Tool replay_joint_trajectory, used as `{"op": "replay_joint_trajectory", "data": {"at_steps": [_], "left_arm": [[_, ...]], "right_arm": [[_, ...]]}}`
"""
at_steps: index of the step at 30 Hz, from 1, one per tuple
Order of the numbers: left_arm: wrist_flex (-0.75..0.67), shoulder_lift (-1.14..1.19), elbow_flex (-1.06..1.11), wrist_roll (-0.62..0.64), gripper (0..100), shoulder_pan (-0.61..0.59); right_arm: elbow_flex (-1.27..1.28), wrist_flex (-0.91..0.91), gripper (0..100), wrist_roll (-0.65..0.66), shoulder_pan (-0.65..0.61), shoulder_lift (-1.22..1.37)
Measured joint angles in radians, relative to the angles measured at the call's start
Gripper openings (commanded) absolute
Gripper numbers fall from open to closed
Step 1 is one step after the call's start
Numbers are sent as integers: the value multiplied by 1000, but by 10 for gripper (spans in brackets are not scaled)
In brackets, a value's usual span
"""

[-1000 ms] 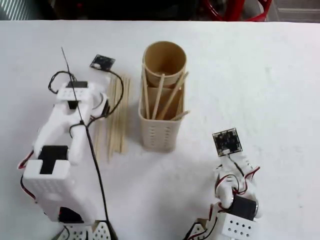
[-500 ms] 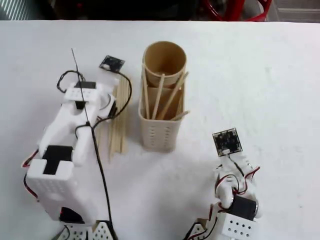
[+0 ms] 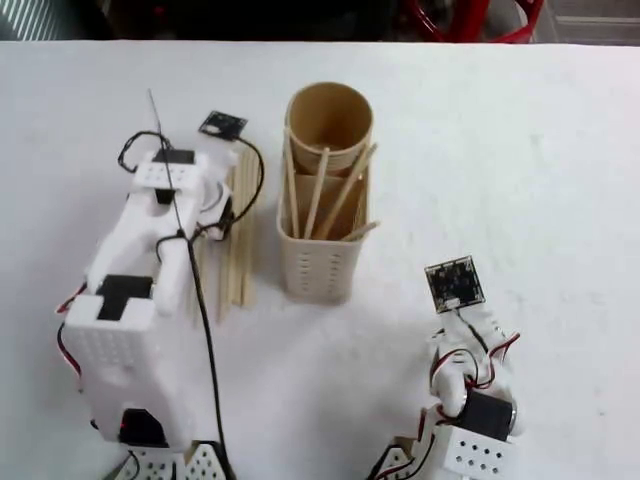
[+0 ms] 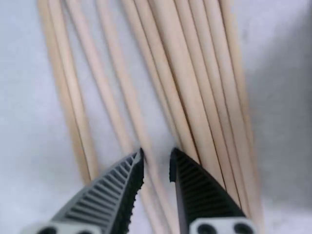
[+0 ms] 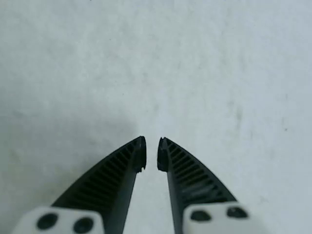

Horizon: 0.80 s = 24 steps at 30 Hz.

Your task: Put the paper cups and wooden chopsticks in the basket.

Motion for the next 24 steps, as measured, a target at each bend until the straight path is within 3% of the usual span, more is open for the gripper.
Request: {"op": "replay_joint_trajectory", "data": {"at_steps": [3, 6, 18, 24], "left_arm": [[23, 14, -23, 0, 98, 0], [31, 15, -28, 3, 13, 0], [35, 6, -25, 6, 20, -5], [43, -178, 25, 81, 20, -48]], "right_arm": [[0, 0, 57, 0, 0, 0], [0, 0, 57, 0, 0, 0], [0, 0, 57, 0, 0, 0], [0, 0, 57, 0, 0, 0]]}}
